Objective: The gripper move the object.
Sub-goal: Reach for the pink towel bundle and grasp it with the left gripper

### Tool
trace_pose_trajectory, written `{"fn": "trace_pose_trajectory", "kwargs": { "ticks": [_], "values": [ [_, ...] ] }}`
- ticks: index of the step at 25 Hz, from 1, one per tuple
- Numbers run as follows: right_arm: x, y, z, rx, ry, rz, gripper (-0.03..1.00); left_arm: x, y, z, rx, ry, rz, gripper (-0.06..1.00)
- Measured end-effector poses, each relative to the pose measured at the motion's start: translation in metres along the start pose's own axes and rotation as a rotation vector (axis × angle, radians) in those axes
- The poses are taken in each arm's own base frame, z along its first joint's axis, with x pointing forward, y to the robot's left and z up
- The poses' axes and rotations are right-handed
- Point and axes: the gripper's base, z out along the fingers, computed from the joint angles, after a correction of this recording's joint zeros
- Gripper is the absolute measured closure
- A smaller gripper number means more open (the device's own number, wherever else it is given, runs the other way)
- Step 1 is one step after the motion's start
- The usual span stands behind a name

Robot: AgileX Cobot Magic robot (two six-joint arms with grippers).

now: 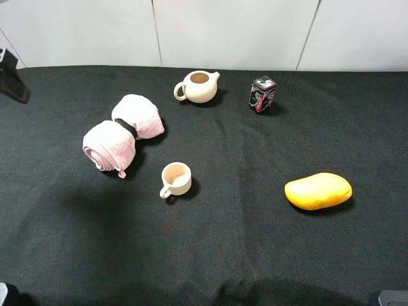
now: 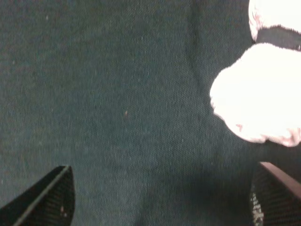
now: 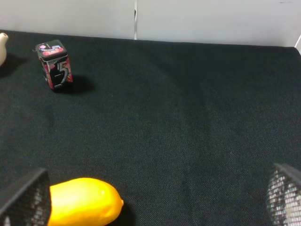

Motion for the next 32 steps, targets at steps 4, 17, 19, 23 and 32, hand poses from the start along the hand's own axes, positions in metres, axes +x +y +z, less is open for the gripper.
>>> {"fn": "trace_pose_trajectory", "kwargs": {
  "ticks": [4,17,19,23,32],
  "values": [
    [0.0,0.0,0.0,0.0,0.0,0.0,0.27,-0.02,-0.002,0.008,0.018,0.012,0.014,0.15],
    [0.0,0.0,0.0,0.0,0.0,0.0,0.27,-0.065,-0.038,0.046,0.071,0.069,0.127,0.15],
    [0.0,0.0,0.0,0.0,0.0,0.0,0.27,-0.065,-0.046,0.053,0.078,0.084,0.145,0.15],
    [0.0,0.0,0.0,0.0,0.0,0.0,0.27,-0.066,-0.06,0.061,0.09,0.087,0.168,0.15],
    [0.0,0.0,0.0,0.0,0.0,0.0,0.27,-0.065,-0.083,0.092,0.103,0.131,0.207,0.15]
  ]
}}
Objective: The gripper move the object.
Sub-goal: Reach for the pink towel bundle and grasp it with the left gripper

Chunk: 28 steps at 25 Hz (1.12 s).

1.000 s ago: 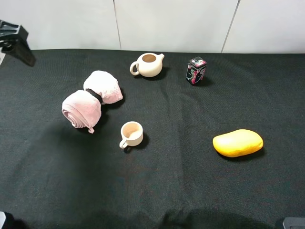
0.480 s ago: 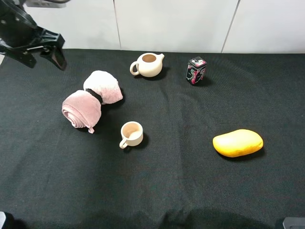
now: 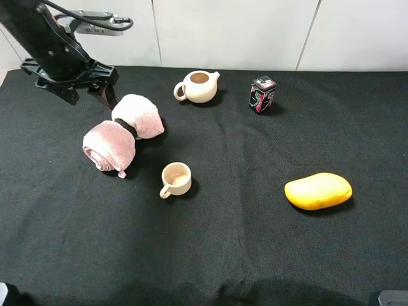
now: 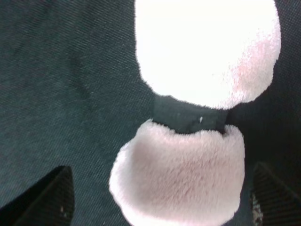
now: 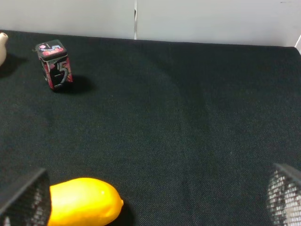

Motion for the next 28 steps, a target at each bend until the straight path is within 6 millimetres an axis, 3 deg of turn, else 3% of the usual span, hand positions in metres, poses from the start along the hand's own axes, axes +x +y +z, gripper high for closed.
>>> {"fn": "trace_pose_trajectory", "kwargs": {
  "ticks": [17,28],
  "values": [
    [0.0,0.0,0.0,0.0,0.0,0.0,0.27,-0.008,-0.004,0.049,0.05,0.034,-0.032,0.15],
    [0.0,0.0,0.0,0.0,0.0,0.0,0.27,-0.011,-0.01,0.054,0.079,0.01,0.015,0.15]
  ]
}}
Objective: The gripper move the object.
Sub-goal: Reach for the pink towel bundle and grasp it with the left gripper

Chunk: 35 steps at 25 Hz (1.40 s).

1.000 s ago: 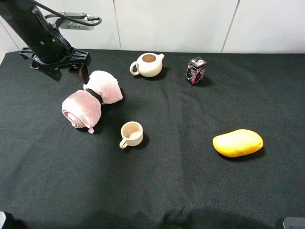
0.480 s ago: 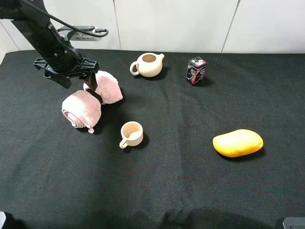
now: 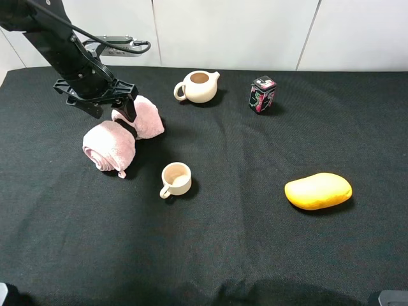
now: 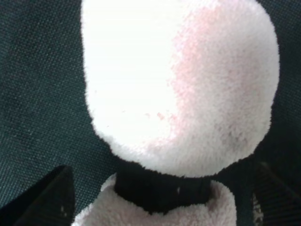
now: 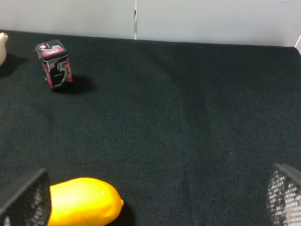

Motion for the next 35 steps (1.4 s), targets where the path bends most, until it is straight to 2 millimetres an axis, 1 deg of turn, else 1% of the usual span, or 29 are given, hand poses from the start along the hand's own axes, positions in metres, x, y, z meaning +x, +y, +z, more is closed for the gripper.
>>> {"fn": "trace_pose_trajectory", "kwargs": {
  "ticks": [6,13,19,25,35],
  "values": [
    [0.0,0.0,0.0,0.0,0.0,0.0,0.27,-0.001,-0.001,0.001,-0.007,-0.015,0.012,0.15],
    [0.0,0.0,0.0,0.0,0.0,0.0,0.27,0.001,0.0,0.019,-0.005,0.034,0.01,0.15],
    [0.0,0.0,0.0,0.0,0.0,0.0,0.27,0.001,-0.006,0.021,-0.001,0.03,0.027,0.15],
    [0.0,0.0,0.0,0.0,0.0,0.0,0.27,0.0,-0.006,0.022,-0.002,0.028,0.029,0.15],
    [0.0,0.0,0.0,0.0,0.0,0.0,0.27,0.004,-0.005,0.041,-0.002,0.079,0.022,0.15]
  ]
}}
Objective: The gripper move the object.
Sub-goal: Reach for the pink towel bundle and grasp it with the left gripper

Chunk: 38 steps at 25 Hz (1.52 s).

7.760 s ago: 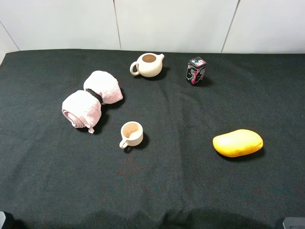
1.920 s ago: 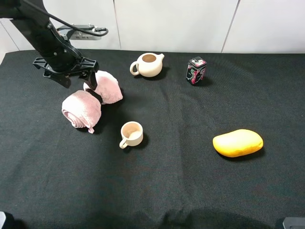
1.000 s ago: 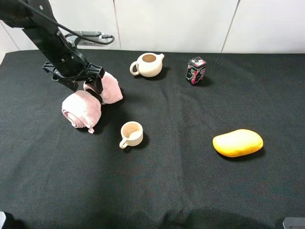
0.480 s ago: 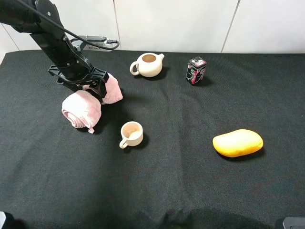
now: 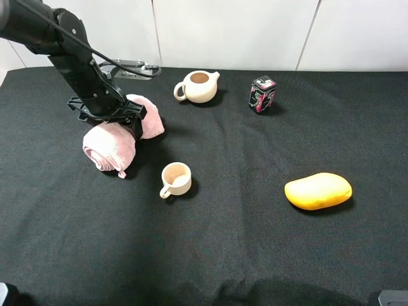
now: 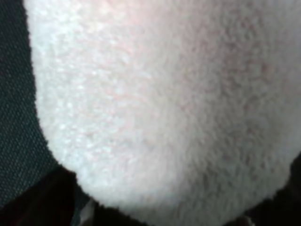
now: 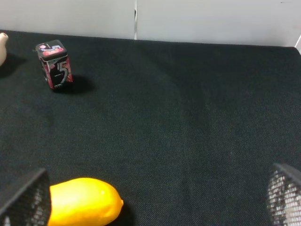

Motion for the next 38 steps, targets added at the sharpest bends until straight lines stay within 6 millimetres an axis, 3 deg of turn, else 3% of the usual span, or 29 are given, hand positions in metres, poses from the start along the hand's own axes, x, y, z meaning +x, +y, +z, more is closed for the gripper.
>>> {"fn": "trace_pose_trajectory", "kwargs": {
  "ticks": [38],
  "values": [
    [0.0,0.0,0.0,0.0,0.0,0.0,0.27,0.0002,0.001,0.0091,-0.001,0.012,0.002,0.15]
  ]
}}
